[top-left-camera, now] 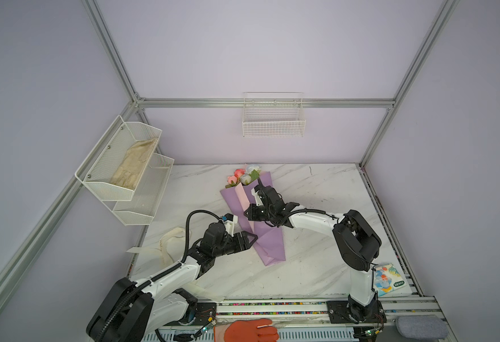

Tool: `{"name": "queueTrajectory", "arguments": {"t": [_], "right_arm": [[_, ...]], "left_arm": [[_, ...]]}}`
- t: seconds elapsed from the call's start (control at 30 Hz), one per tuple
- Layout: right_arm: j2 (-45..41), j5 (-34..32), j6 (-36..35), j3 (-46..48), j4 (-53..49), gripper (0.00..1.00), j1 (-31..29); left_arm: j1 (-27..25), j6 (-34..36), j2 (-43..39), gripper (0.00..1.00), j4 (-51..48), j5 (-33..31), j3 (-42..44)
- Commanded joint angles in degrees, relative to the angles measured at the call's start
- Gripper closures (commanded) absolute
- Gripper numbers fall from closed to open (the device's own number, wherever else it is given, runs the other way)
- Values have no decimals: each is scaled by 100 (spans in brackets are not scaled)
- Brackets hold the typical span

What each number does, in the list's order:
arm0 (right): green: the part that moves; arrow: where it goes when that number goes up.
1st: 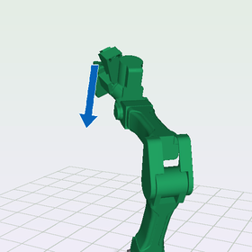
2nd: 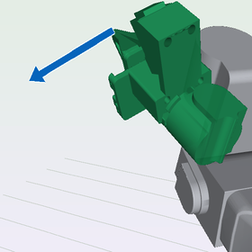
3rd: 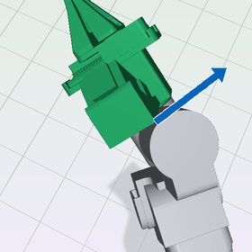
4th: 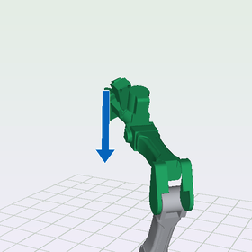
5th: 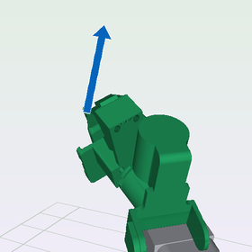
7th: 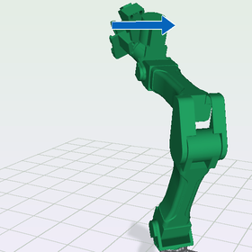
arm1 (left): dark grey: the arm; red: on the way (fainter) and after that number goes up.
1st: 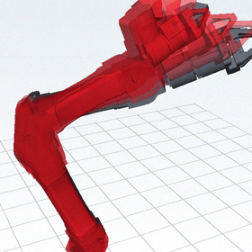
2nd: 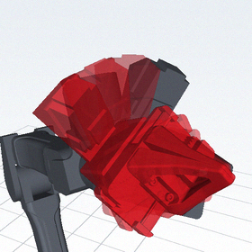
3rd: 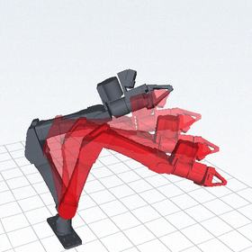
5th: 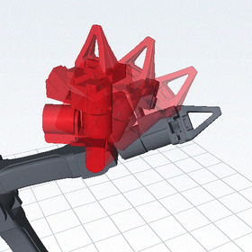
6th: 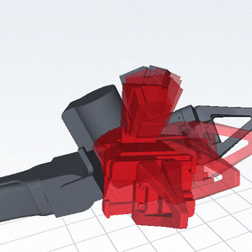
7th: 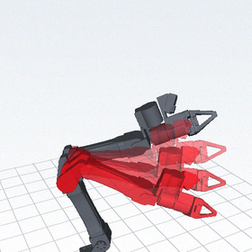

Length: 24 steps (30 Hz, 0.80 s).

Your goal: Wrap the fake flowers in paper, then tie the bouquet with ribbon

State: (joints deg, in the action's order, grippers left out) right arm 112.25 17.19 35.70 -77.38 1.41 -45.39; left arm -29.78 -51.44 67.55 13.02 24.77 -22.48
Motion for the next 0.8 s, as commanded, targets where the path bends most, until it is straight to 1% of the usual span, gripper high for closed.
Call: {"name": "queueTrajectory", "arguments": {"t": [0.0, 0.17, 0.27, 0.37, 0.5, 0.53, 0.6, 0.67, 0.77], "right_arm": [[115, -5, 59, -111, -70, 88, -32], [165, -14, 114, -120, -11, 88, -31], [201, -10, 146, -145, 14, 88, -30], [220, 27, 180, -137, 47, 87, -28], [173, 92, 198, -157, 62, 84, -31], [125, 54, 198, -159, 25, 82, -22], [-102, -171, 208, -95, -104, 69, -1], [-448, -318, 174, 117, -92, 63, 58], [-1072, -337, 70, 590, 13, 47, 192]], "left_arm": [[-46, 87, 209, 33, 610, 147, -537], [-96, 47, 518, 33, 849, 179, -829], [-148, -15, 650, 35, 974, 128, -863], [-166, -33, 817, 46, 832, -34, -898], [-168, -118, 960, 68, 843, -325, -841], [-164, -134, 978, 76, 830, -382, -828], [-163, -160, 968, 87, 611, -645, -846], [-160, -138, 972, 91, 570, -759, -820], [-142, -112, 1095, 95, 597, -717, -858]]}}
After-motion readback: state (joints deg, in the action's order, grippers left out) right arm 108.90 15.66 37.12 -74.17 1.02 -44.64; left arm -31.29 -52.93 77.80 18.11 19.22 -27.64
